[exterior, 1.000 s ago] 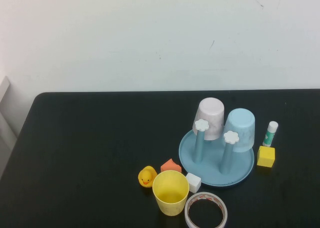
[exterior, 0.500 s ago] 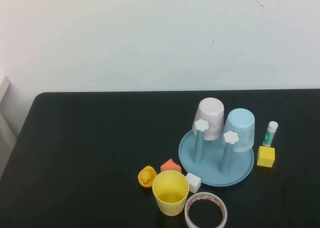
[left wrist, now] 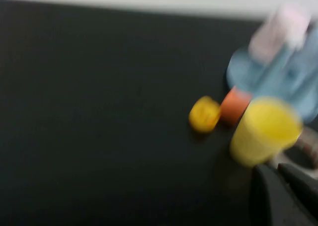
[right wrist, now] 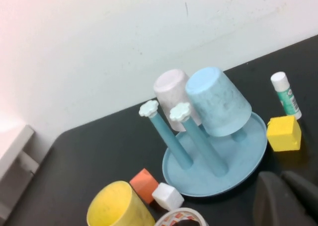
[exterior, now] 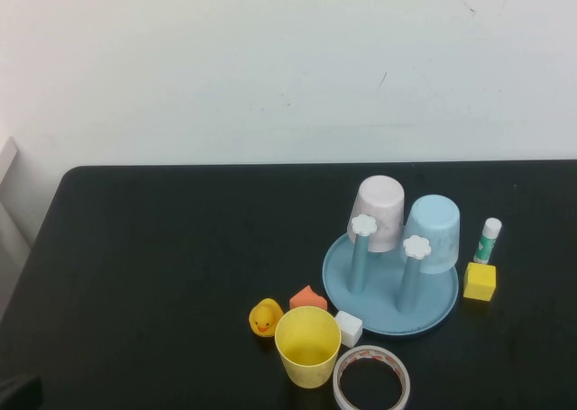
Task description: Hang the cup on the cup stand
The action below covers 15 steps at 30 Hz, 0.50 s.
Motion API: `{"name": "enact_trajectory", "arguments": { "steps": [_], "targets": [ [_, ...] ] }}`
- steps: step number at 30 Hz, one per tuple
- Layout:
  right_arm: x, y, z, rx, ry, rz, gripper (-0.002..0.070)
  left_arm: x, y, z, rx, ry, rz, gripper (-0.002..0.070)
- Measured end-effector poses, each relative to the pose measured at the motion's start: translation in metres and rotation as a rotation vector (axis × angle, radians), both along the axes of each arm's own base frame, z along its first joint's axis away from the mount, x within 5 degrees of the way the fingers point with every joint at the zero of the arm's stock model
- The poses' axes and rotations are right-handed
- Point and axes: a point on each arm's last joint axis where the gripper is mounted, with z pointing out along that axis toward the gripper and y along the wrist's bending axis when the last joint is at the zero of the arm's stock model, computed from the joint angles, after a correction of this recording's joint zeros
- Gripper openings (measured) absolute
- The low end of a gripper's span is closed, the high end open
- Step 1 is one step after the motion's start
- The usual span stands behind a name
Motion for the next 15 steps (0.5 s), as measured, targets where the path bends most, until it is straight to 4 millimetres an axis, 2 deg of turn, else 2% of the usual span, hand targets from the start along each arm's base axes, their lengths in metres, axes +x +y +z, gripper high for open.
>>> {"name": "enact_trajectory", "arguments": {
  "steps": [3,8,11,15],
  "targets": [
    [0.0,0.001,-0.001,-0.023,-0.001,0.011,-0.0001,0.018,0.002,0.019,0.149,0.075,-0.059,-0.0002],
    [-0.001,0.001,-0.001,-0.051,-0.002,0.025,-0.0001,0.066,0.001,0.039,0.326,0.183,-0.15,-0.0001],
    [-0.001,0.001,-0.001,-0.055,-0.002,0.027,-0.0001,0.092,-0.012,0.042,0.424,0.24,-0.25,-0.0001],
    [-0.001,0.002,-0.002,-0.059,0.002,0.032,-0.0001,0.124,-0.039,0.038,0.582,0.323,-0.358,-0.0001]
  ]
}}
